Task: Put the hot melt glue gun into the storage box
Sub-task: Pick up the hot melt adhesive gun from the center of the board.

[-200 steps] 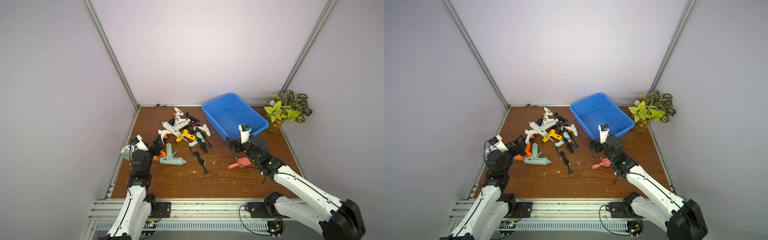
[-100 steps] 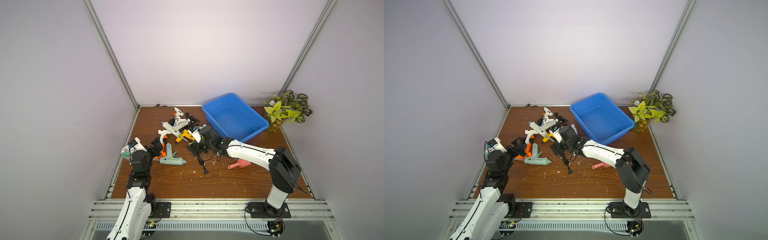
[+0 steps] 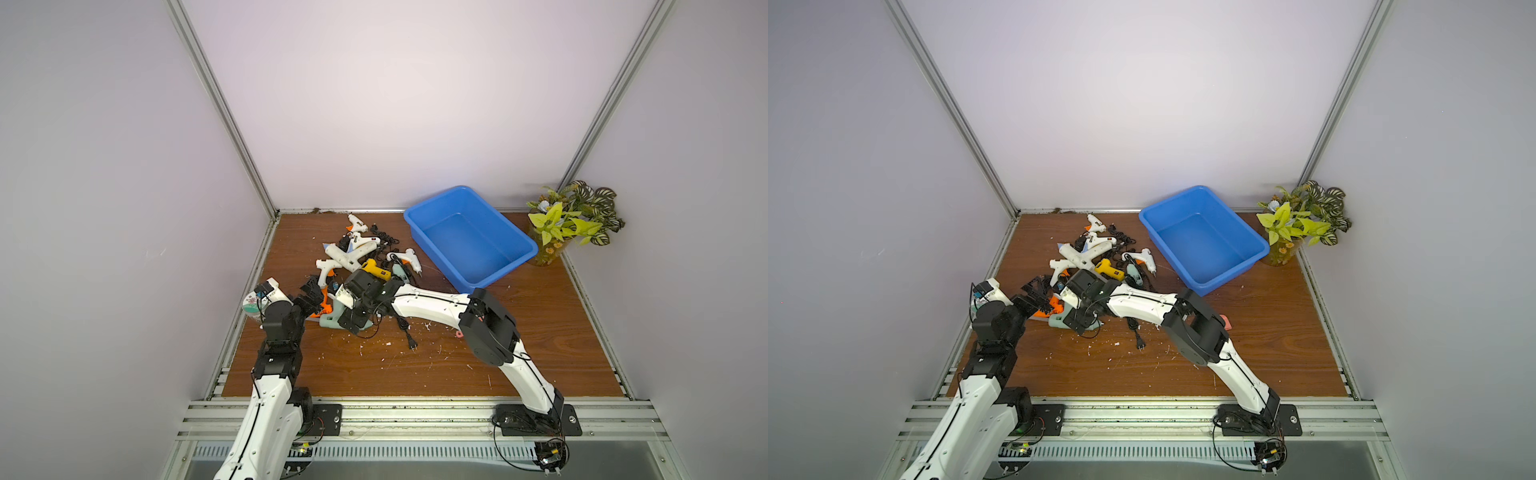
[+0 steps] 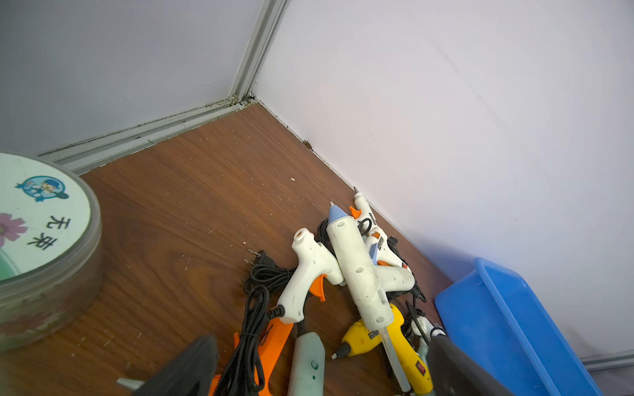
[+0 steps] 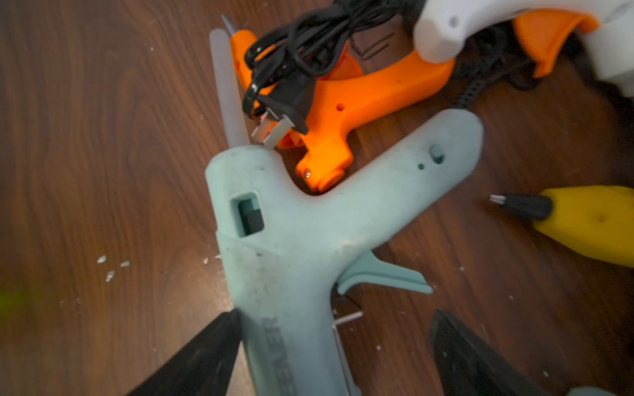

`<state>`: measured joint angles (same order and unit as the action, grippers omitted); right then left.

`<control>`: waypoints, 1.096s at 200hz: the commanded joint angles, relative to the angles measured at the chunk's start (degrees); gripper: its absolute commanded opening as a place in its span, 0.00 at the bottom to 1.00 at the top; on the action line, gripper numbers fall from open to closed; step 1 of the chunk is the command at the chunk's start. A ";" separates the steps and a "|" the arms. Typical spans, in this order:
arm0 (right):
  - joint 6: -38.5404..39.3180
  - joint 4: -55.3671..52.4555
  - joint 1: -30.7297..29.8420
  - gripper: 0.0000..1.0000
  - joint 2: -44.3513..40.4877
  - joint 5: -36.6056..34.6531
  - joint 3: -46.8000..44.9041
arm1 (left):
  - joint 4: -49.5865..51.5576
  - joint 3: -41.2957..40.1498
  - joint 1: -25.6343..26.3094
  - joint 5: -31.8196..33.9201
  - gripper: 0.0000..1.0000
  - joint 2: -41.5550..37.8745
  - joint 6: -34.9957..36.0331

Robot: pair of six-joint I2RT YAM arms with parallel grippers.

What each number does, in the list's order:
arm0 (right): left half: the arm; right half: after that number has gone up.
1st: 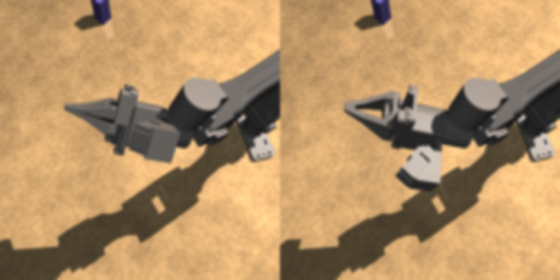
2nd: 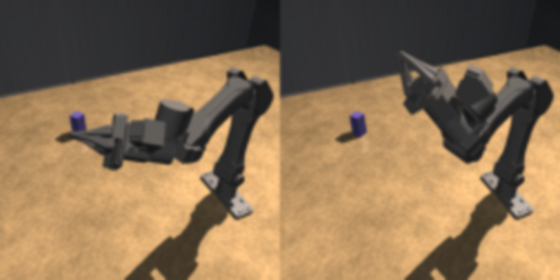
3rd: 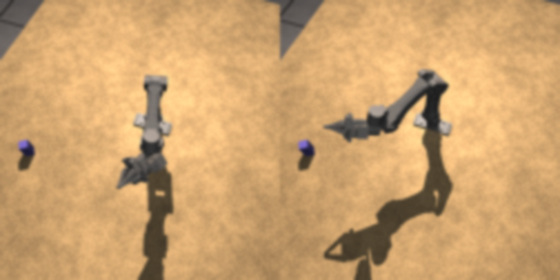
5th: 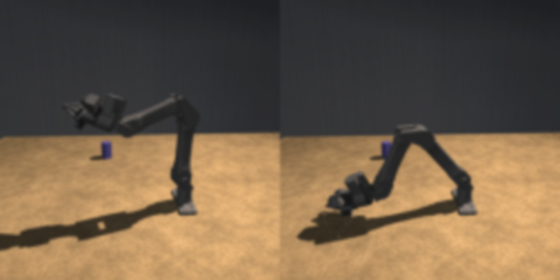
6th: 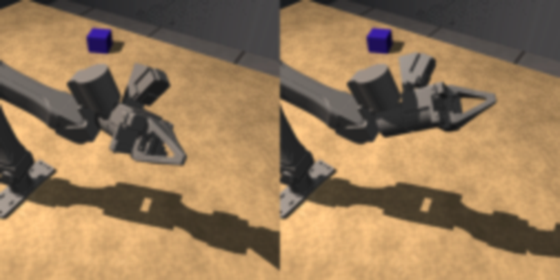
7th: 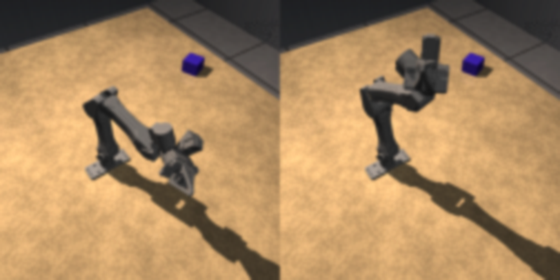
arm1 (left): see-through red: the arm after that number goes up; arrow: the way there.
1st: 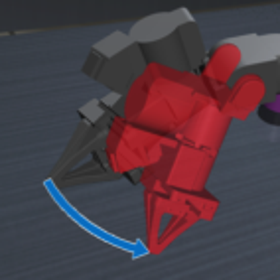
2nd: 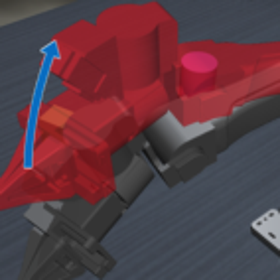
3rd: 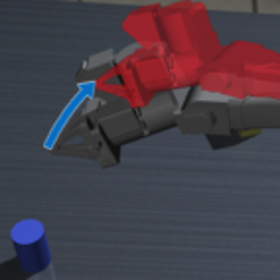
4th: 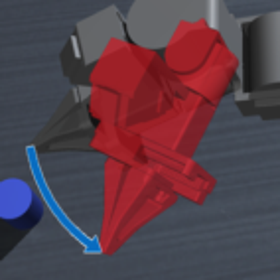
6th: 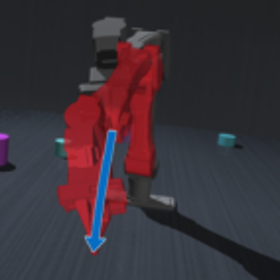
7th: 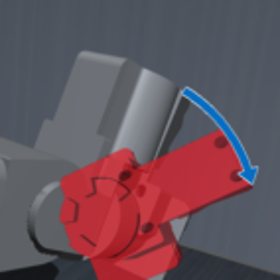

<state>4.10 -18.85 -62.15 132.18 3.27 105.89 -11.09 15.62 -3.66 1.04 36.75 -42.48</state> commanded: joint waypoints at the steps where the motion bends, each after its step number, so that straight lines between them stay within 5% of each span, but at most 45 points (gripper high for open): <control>1: 1.72 -4.27 -0.75 0.92 1.62 -0.94 3.99 | 0.88 1.37 -0.60 1.24 1.00 -0.10 0.11; 104: -2.34 -11.40 -2.87 0.75 5.25 -11.71 5.74 | 0.96 1.08 -0.56 1.43 1.00 -0.19 -0.06; 219: -5.42 1.31 -2.41 0.07 -19.41 -11.57 -21.23 | 1.99 1.61 -0.57 1.18 1.00 -0.75 -0.61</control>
<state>0.16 -20.10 -64.86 121.34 -7.14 87.59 -9.93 15.64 -3.66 1.78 36.51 -42.89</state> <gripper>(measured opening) 0.496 0.998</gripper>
